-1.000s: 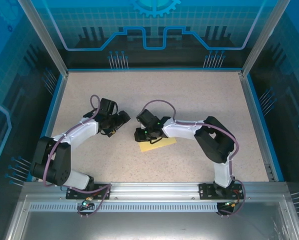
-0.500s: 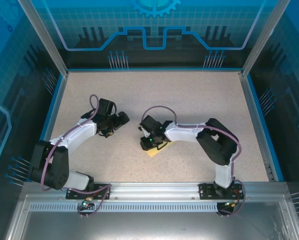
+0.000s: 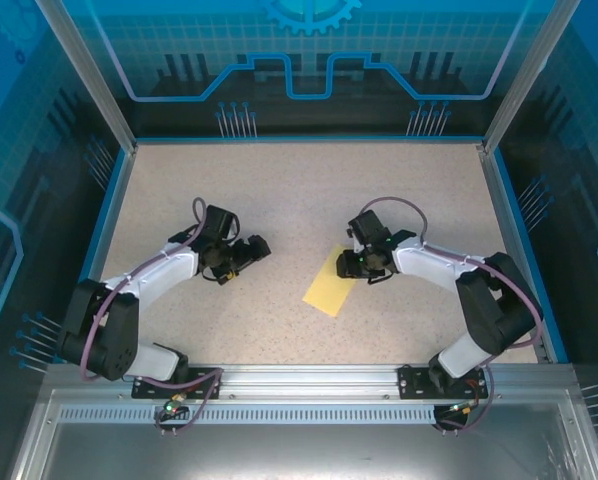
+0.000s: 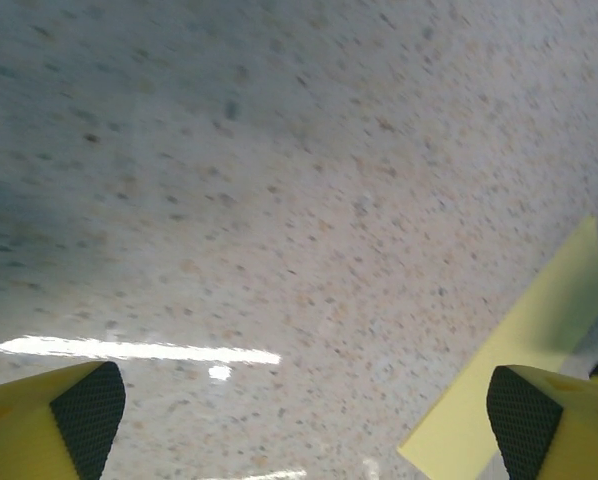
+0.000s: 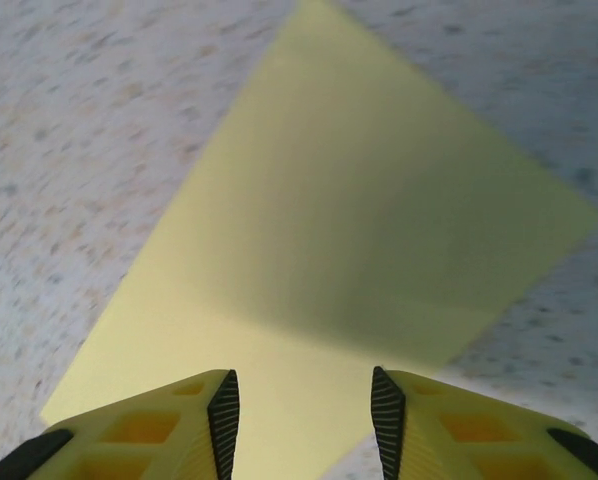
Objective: Fold a paper plane with a square sheet of paper (pick it up from the middle)
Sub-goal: Rotate the square sheet of paper at the center of the table.
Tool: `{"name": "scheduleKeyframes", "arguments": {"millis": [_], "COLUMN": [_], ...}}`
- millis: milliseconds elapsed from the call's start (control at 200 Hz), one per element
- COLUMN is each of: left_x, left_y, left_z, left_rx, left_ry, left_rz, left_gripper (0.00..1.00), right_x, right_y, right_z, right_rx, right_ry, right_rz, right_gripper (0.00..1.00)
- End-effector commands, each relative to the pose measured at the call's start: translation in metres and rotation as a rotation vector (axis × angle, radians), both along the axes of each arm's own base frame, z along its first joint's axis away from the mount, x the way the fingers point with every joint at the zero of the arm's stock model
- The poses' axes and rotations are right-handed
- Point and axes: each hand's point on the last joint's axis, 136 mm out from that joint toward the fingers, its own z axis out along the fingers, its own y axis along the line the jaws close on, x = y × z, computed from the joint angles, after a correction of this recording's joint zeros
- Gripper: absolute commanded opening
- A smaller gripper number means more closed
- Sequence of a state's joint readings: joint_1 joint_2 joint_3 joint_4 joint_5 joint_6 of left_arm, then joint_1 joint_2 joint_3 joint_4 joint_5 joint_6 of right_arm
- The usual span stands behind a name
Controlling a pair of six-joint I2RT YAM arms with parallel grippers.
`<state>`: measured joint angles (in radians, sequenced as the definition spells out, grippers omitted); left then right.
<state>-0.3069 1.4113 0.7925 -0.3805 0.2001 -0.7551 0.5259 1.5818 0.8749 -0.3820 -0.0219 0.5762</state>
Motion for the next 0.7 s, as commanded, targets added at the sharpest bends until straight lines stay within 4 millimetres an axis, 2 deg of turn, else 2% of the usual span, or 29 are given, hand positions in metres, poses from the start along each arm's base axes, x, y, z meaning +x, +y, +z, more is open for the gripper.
{"name": "scheduleKeyframes", "arguments": {"millis": [0,180,325,435,560,695], "left_x": [-0.005,-0.017,-0.027,-0.04,-0.055,-0.063], "left_y": [-0.028,-0.054,-0.076,-0.093,-0.113,-0.124], "left_z": [0.004,0.003,0.002,0.0,-0.004,-0.017], "left_rx": [-0.096,-0.195,-0.285,-0.292,-0.289,-0.249], "left_ry": [-0.006,0.034,0.066,0.096,0.129,0.157], "left_rz": [-0.096,-0.135,-0.166,-0.207,-0.236,-0.235], "left_gripper": [0.96,0.9,0.82,0.77,0.69,0.6], "right_x": [0.011,0.023,0.026,0.028,0.029,0.026], "right_y": [-0.002,0.005,0.023,0.038,0.036,0.031], "right_z": [-0.007,-0.022,-0.034,-0.036,-0.04,-0.043], "right_rx": [0.009,0.013,0.064,0.1,0.083,0.074], "right_ry": [0.041,0.087,0.128,0.134,0.143,0.143], "right_rz": [-0.092,-0.106,-0.062,-0.019,-0.029,-0.039], "right_gripper": [0.43,0.42,0.4,0.39,0.38,0.38]}}
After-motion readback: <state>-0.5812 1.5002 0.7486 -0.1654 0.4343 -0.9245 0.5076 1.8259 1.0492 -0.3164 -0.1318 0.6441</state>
